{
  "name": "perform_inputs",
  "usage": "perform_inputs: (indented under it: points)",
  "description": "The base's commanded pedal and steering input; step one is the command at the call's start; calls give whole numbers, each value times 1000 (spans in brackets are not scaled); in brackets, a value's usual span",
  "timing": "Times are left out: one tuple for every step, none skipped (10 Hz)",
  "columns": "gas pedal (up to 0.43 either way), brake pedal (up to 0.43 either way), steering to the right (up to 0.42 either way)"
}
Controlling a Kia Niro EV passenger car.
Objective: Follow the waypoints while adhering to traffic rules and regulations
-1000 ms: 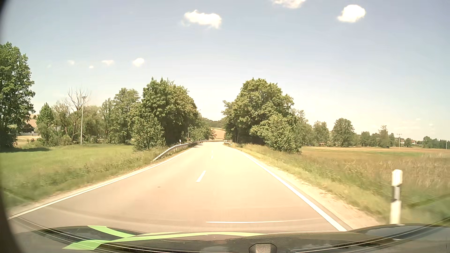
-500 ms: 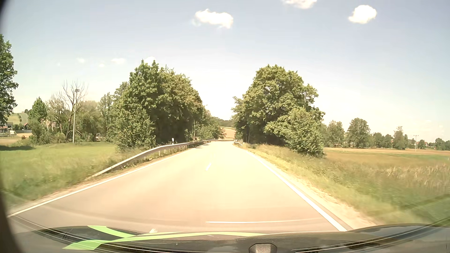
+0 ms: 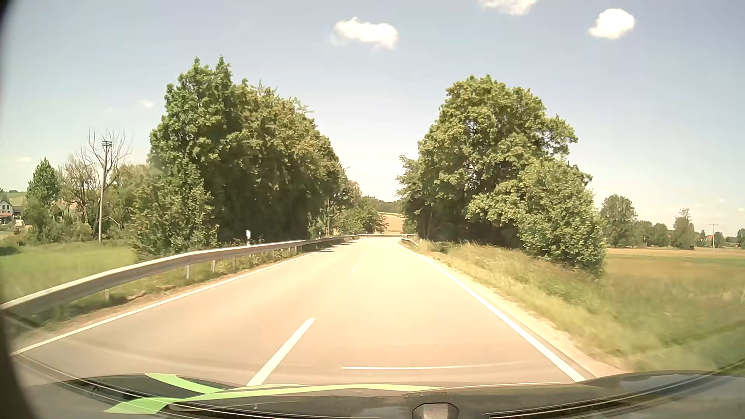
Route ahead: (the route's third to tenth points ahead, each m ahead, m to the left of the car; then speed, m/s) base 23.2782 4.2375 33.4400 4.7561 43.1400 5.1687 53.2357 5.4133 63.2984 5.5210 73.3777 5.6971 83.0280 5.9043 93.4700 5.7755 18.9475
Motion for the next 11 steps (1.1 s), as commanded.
perform_inputs:
  points:
    - [228, 0, -15]
    - [228, 0, -15]
    - [228, 0, -15]
    - [240, 0, -14]
    - [240, 0, -10]
    - [248, 0, -6]
    - [268, 0, -5]
    - [287, 0, -5]
    - [299, 0, -5]
    - [319, 0, -5]
    - [331, 0, -5]
